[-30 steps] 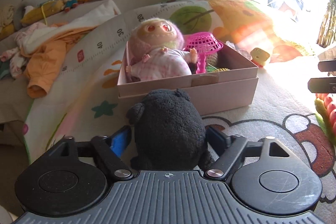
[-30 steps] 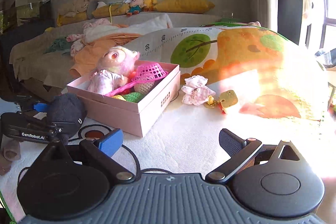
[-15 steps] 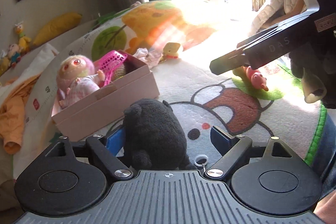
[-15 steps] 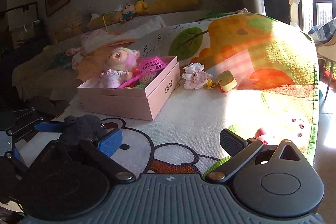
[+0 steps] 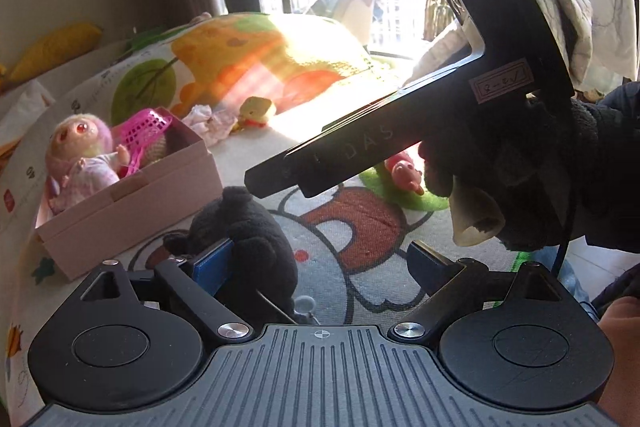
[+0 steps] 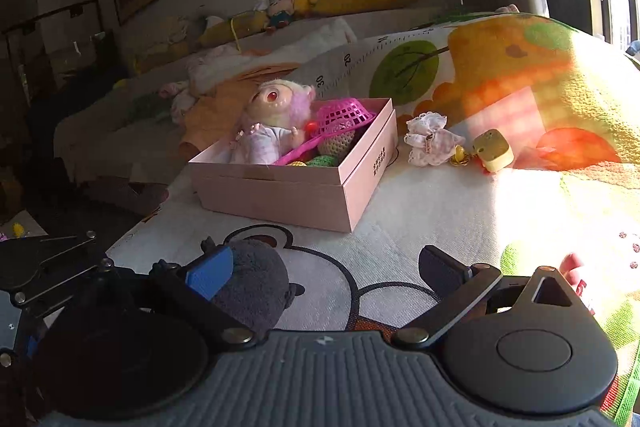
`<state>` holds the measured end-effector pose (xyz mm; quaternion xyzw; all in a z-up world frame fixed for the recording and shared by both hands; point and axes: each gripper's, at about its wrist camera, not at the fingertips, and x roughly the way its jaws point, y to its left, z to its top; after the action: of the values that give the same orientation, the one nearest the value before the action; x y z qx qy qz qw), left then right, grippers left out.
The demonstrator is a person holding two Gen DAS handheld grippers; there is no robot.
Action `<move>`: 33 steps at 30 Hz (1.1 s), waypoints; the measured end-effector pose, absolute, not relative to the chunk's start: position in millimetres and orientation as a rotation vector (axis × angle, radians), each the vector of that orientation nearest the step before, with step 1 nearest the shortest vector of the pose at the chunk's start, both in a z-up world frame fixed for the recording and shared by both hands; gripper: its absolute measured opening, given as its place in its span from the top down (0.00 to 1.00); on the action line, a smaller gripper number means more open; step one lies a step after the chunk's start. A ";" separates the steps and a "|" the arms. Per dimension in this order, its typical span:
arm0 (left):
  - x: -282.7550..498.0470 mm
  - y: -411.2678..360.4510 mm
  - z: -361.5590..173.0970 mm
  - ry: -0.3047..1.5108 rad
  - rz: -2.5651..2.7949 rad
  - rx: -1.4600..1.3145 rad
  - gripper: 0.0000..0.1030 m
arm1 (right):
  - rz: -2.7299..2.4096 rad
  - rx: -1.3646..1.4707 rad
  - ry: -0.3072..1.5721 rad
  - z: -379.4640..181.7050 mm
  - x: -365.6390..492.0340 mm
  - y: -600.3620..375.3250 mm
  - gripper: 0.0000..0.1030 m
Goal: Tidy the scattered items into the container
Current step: 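Move the right gripper to the yellow keychain toy and grasp it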
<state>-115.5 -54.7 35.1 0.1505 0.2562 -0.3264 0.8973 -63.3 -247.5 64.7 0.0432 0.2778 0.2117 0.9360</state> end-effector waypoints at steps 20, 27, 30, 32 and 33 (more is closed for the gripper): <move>-54.0 -48.5 14.6 0.609 -0.459 0.229 0.24 | 0.469 0.090 0.638 82.4 -12.8 -268.9 0.09; -51.5 -37.3 1.9 0.653 -0.474 0.194 0.25 | 0.179 -0.181 0.639 82.2 104.7 -293.0 0.20; -50.2 -28.5 1.1 0.681 -0.491 0.139 0.24 | 0.151 -0.264 0.667 61.7 140.1 -285.1 0.21; -51.3 -22.4 4.2 0.676 -0.498 0.115 0.16 | 0.137 -0.321 0.714 42.5 161.6 -279.1 0.36; -51.7 -18.9 6.2 0.673 -0.501 0.103 0.14 | 0.130 -0.328 0.744 36.0 167.9 -278.6 0.44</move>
<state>-51.7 -18.9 6.2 0.0501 0.3266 -0.2431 0.9120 167.9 -278.6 36.0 -0.1596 0.3618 0.0630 0.9164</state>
